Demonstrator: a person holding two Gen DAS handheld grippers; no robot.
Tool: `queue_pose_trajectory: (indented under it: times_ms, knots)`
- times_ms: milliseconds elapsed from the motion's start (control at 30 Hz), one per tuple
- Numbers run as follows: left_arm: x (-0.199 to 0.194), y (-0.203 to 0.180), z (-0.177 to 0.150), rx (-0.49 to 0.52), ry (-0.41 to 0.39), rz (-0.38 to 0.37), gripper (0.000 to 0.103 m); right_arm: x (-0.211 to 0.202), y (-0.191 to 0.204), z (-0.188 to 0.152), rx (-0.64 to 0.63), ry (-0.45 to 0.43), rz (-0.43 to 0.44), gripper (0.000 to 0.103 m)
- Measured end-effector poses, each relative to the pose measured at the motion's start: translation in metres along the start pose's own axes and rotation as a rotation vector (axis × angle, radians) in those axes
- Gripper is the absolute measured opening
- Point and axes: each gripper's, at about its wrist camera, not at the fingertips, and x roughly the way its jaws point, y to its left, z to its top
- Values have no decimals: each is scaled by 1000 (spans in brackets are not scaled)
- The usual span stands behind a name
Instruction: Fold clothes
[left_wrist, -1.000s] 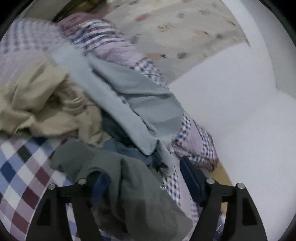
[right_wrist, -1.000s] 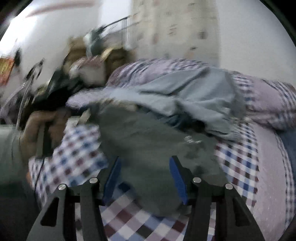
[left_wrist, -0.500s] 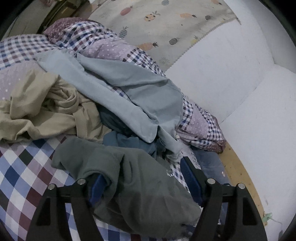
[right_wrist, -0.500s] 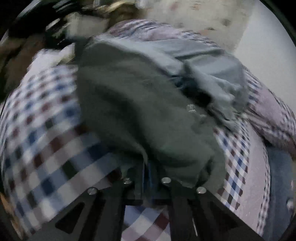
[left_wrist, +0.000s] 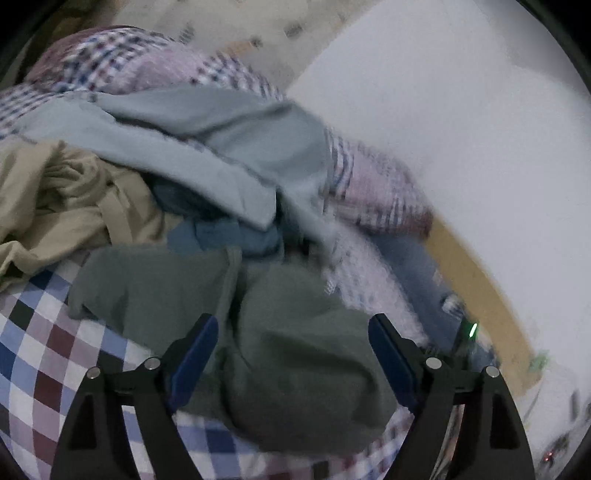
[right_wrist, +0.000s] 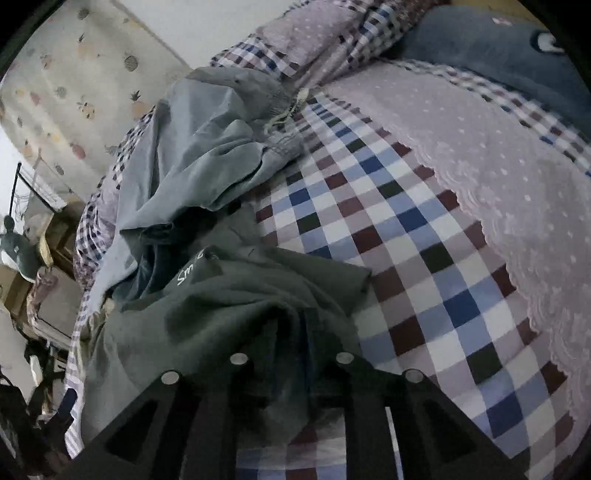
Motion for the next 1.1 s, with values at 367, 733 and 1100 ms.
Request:
queue_pose_trajectory:
  times_ms: [367, 733, 1100]
  knots:
    - [20, -36, -54, 171, 242, 68, 86, -5, 11, -1, -61, -29, -19, 20]
    - [58, -62, -98, 183, 394, -4, 63, -4, 20, -4, -94, -28, -25, 23]
    - [33, -66, -44, 120, 228, -119, 8, -11, 17, -4, -142, -12, 37, 23]
